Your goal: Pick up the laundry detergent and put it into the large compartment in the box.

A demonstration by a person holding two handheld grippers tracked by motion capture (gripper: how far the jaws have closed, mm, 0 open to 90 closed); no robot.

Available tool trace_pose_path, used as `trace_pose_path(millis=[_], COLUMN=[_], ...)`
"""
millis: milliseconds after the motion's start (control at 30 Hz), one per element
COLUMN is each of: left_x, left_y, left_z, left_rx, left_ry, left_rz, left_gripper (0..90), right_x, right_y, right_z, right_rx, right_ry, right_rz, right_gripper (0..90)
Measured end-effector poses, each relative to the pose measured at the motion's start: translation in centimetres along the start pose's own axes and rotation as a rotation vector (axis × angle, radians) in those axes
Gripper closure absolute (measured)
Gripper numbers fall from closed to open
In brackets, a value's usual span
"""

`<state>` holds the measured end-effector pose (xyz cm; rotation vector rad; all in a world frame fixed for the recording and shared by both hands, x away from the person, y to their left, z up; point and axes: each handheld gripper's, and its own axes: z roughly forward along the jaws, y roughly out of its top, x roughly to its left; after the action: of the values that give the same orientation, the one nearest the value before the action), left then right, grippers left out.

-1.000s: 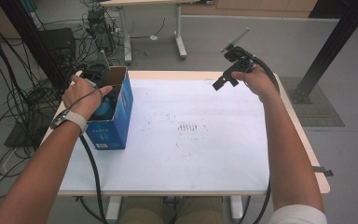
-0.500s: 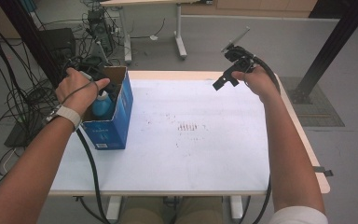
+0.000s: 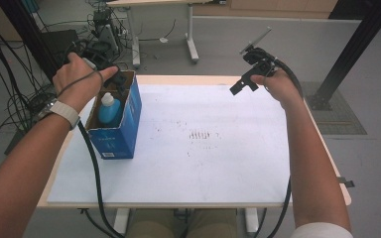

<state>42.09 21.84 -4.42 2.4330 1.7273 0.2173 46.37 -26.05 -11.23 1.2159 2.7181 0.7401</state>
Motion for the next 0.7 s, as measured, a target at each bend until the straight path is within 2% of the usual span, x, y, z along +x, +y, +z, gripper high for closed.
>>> trace_pose_path(millis=[200,300,400,500,700], left_x=[-0.6,-1.1,-1.2,-1.9,-3.3], left_y=[0.1,0.3,0.4,0.4,0.3], left_z=[-2.0,-2.6,-3.0,-3.6,-4.6], left_rx=[-0.028,-0.024,-0.024,-0.032,-0.059], left_ry=[-0.022,-0.031,-0.061,-0.056,-0.087], left_rz=[0.044,0.078,0.105,0.136,0.231], left_gripper=[6.0,5.3,5.3,5.1,5.3], right_x=[0.1,0.2,0.2,0.3,0.3], right_y=[-0.1,-0.1,-0.1,-0.2,-0.2], right_z=[-0.3,-0.4,-0.4,-0.5,-0.6], right_rx=[-0.004,-0.005,-0.007,-0.006,-0.010], right_ry=[0.000,0.000,0.001,0.002,0.002], right_rz=[-0.007,-0.010,-0.008,-0.009,-0.014], right_gripper=[7.8,7.8,7.8,7.8,7.8])
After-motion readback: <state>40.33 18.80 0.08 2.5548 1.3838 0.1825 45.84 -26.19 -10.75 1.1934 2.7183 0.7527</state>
